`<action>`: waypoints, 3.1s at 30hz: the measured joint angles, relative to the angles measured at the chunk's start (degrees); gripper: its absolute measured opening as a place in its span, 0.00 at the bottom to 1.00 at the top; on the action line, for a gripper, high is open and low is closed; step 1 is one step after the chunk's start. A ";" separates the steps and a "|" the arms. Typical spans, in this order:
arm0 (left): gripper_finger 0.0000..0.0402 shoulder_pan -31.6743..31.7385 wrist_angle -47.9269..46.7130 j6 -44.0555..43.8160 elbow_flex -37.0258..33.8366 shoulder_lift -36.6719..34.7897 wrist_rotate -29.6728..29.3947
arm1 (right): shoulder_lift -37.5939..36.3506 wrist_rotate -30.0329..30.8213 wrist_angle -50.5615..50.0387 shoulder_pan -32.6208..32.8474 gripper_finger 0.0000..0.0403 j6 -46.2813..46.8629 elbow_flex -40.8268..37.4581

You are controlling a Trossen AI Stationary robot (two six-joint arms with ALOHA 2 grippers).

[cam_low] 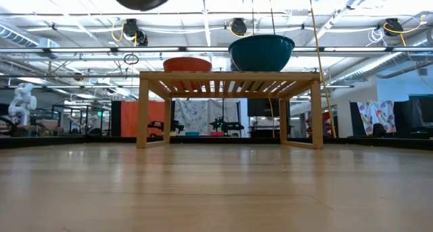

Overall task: Place and stack bowls onto a shelf
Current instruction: Stack the light blue bowl on the orange bowl on the shelf, then put the white bowl on the shelf

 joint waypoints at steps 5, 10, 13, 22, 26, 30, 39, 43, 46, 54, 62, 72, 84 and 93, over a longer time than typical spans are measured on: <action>0.02 12.56 0.00 12.56 7.10 5.67 6.48 | 0.00 0.09 0.02 -0.01 0.03 0.00 0.00; 0.02 23.54 -0.11 20.28 16.42 12.20 14.20 | 0.00 0.15 0.06 0.00 0.03 0.02 0.00; 0.02 28.14 -0.15 23.07 22.44 16.43 17.56 | 0.00 0.17 0.07 0.00 0.03 0.02 0.00; 0.02 34.45 -3.43 27.57 35.31 30.65 25.12 | 0.00 0.17 0.06 -0.01 0.03 0.00 0.00; 0.02 36.17 -2.64 29.43 36.36 34.66 25.13 | 0.00 0.18 0.04 0.00 0.03 0.02 0.00; 0.02 38.39 -2.83 29.90 36.45 37.02 24.61 | 0.09 0.20 0.02 -0.01 0.03 0.02 0.00; 0.02 41.42 -2.84 31.11 36.45 40.04 21.84 | 0.77 0.20 -0.12 0.00 0.03 -0.11 -0.02; 0.02 41.41 -3.06 32.24 36.45 41.43 21.80 | 1.16 0.20 -0.20 0.00 0.03 -0.20 -0.02; 0.02 41.39 -3.06 32.33 36.45 42.41 21.70 | 1.41 0.22 -0.22 0.00 0.03 -0.20 -0.02; 0.02 41.27 -3.24 33.41 36.45 43.55 22.29 | 1.51 0.22 -0.20 0.00 0.03 -0.42 -0.02; 0.12 40.44 -2.20 32.13 36.45 43.44 22.69 | 1.51 0.22 -0.22 -0.01 0.03 -0.42 -0.02; 0.14 38.69 -1.75 32.00 36.45 43.25 22.67 | 1.51 0.22 -0.22 0.00 0.03 -0.42 -0.02; 0.14 38.67 0.55 34.79 36.45 34.61 18.58 | 1.26 7.26 -2.69 0.00 0.03 -0.74 -0.02; 0.14 35.39 -0.19 36.04 36.45 22.47 18.57 | -0.52 9.33 -20.17 0.00 0.03 13.17 -0.02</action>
